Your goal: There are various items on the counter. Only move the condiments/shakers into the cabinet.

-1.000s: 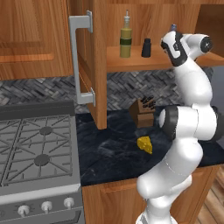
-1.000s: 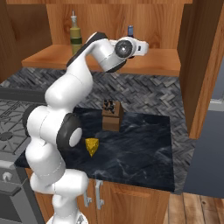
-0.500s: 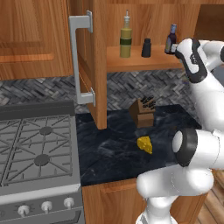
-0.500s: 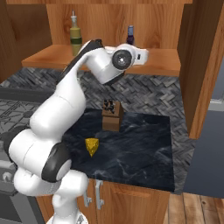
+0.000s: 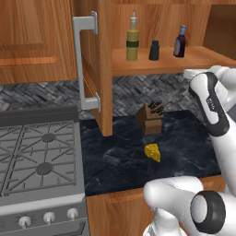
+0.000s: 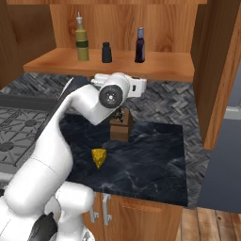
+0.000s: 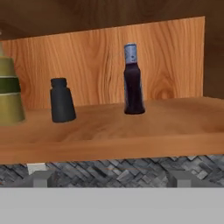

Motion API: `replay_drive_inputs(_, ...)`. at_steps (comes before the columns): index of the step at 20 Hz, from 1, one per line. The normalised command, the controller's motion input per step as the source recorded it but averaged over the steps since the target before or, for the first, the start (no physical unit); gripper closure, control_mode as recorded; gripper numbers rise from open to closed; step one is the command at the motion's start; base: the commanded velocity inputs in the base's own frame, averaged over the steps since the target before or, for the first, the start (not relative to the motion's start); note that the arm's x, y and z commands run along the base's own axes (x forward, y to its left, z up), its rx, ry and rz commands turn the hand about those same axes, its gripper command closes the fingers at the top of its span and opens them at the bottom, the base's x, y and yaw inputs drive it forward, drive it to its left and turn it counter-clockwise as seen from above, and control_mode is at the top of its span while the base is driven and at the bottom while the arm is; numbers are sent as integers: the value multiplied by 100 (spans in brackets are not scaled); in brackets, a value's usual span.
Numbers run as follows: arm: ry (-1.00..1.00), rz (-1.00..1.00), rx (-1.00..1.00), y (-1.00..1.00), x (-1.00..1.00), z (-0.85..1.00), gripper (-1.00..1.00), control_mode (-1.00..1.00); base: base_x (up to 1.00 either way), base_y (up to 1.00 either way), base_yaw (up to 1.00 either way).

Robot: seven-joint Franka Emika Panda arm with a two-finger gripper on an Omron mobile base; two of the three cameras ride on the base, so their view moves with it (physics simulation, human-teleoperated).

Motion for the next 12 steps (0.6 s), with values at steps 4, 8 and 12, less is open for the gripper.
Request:
replay_drive_inputs(4,-2,0,3,4,-100,-66,-100,-100,0,0,0)
replay_drive_inputs(8,2,2,1,13,-25,-10,-100,-100,0,0,0)
replay_drive_inputs(12,0,0,0,0,0,0,-100,-100,0,0,0)
